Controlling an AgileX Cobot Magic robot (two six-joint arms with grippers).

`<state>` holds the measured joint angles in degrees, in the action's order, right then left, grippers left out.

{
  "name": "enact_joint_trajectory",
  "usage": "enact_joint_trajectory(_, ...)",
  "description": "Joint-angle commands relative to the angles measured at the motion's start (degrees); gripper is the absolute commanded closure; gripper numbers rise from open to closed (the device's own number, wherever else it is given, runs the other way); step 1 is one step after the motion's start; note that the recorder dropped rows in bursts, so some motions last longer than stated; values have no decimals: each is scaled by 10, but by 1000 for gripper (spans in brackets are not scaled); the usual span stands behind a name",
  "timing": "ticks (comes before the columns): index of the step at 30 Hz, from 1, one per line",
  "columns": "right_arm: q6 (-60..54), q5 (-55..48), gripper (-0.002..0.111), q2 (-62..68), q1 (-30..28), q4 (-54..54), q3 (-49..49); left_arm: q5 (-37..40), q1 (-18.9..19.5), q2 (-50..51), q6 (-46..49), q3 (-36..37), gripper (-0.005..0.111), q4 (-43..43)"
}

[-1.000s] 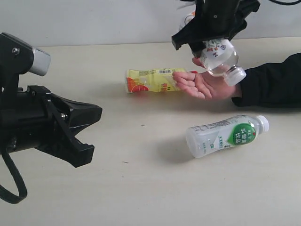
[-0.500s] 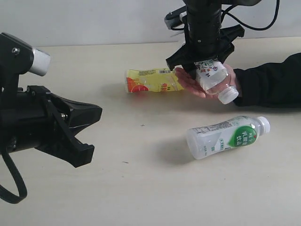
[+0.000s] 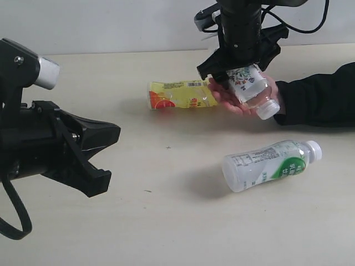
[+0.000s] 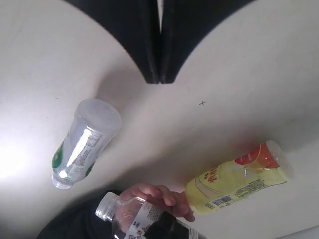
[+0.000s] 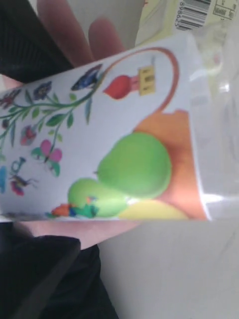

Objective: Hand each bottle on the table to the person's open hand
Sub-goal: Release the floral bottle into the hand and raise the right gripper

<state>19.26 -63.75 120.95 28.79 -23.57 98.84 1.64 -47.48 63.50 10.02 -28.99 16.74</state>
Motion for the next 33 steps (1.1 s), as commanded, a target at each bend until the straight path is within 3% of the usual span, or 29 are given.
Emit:
enact_joint_trajectory(1,3,11,29,-2,0,-8,6,0,1,-4,3,3,106,-1)
enact_joint_trajectory(15,-16,3,29,-54,2,-6,6,0,1,-4,3,3,106,-1)
enact_joint_trajectory(26,-139,-62,29,-151,2,24,6,0,1,-4,3,3,106,-1)
enact_joint_trajectory(33,-212,-62,31,-197,2,101,6,0,1,-4,3,3,106,-1)
